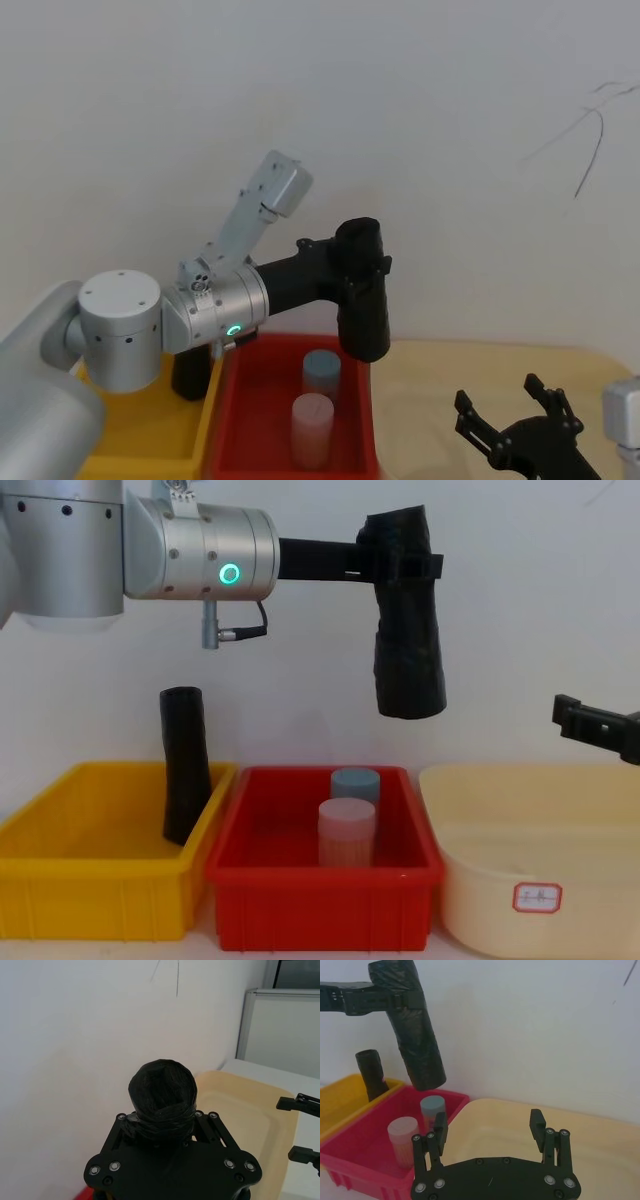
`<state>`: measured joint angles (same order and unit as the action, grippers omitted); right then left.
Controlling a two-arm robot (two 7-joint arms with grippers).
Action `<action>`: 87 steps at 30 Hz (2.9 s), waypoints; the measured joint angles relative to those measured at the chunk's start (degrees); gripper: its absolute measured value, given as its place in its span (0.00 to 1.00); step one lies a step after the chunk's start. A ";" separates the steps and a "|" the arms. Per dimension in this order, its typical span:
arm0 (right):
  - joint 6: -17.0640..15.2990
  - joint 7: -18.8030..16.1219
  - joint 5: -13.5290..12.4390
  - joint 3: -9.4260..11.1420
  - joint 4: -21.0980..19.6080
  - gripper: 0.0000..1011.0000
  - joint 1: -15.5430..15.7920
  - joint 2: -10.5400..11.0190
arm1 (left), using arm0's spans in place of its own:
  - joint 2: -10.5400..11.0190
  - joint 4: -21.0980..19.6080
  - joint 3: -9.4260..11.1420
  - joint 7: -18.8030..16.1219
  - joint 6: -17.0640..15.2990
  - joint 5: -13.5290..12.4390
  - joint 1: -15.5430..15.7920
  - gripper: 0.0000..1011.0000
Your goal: Pick up the garbage bag with the one hand and transfer it to the other hand.
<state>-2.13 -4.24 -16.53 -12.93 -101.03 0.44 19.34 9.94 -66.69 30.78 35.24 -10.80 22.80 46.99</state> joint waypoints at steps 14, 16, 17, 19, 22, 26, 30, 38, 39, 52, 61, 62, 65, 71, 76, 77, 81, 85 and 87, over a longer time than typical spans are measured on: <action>-4.34 -7.52 -2.62 -0.59 2.43 0.99 -5.05 2.18 | -0.40 1.01 0.69 0.33 -0.33 0.05 0.64 0.39; -4.93 -8.55 -2.99 -0.76 2.84 0.99 -5.90 2.50 | -0.43 1.08 0.76 0.37 -0.36 0.05 0.68 0.39; -5.27 -9.09 -3.18 -0.88 3.16 0.99 -6.53 2.69 | -0.44 1.11 0.78 0.38 -0.36 0.05 0.69 0.39; -6.20 -10.58 -3.70 -1.20 3.95 0.99 -7.96 3.11 | -0.47 1.18 0.83 0.40 -0.38 0.05 0.75 0.39; -7.53 -12.90 -4.49 -1.82 5.21 0.99 -10.45 3.65 | -0.50 1.26 0.88 0.43 -0.40 0.05 0.79 0.39; -8.48 -14.67 -5.09 -2.35 6.48 0.99 -12.61 3.99 | -0.52 1.32 0.92 0.45 -0.42 0.04 0.82 0.39; -9.02 -15.94 -5.57 -2.73 7.53 0.99 -14.42 4.16 | -0.55 1.38 0.95 0.48 -0.45 0.04 0.85 0.39; -9.53 -17.82 -6.34 -3.63 9.55 0.99 -17.03 4.27 | -0.57 1.44 1.01 0.49 -0.48 0.03 0.89 0.39; -9.56 -18.26 -6.46 -3.91 9.95 0.99 -17.55 4.27 | -0.58 1.44 1.02 0.49 -0.48 0.03 0.90 0.39; -9.35 -20.65 -6.81 -6.77 12.88 0.99 -21.29 3.19 | -0.59 1.49 1.02 0.49 -0.48 0.03 0.93 0.39; -8.74 -21.39 -6.46 -8.61 15.22 0.99 -23.57 2.33 | -0.59 1.49 1.02 0.49 -0.47 0.04 0.93 0.39; -8.60 -21.50 -6.39 -8.87 15.66 0.99 -23.98 2.20 | -0.59 1.49 1.02 0.49 -0.47 0.04 0.93 0.39; -8.33 -21.68 -6.21 -9.41 16.62 0.99 -24.82 1.95 | -0.59 1.49 1.02 0.49 -0.47 0.04 0.93 0.39; -7.77 -22.19 -5.93 -10.32 18.47 0.99 -26.34 1.60 | -0.59 1.49 1.02 0.49 -0.47 0.04 0.92 0.39; -7.01 -22.91 -5.61 -11.18 20.45 0.99 -27.83 1.40 | -0.59 1.48 1.02 0.49 -0.47 0.04 0.92 0.39; -6.93 -23.00 -5.58 -11.29 20.70 0.99 -28.05 1.39 | -0.59 1.48 1.02 0.49 -0.47 0.04 0.92 0.39; -6.42 -23.54 -5.46 -11.79 22.15 0.99 -29.11 1.27 | -0.59 1.48 1.02 0.48 -0.47 0.04 0.92 0.39; -5.74 -24.22 -5.40 -12.34 23.71 0.99 -30.25 1.14 | -0.59 1.48 1.02 0.49 -0.47 0.04 0.92 0.39; -5.41 -24.47 -5.39 -12.60 24.45 0.99 -30.69 1.05 | -0.59 1.48 1.02 0.49 -0.47 0.04 0.92 0.39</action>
<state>-7.54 -28.71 -21.92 -25.52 -76.57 -30.25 20.40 9.35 -65.21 31.79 35.72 -11.27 22.84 47.91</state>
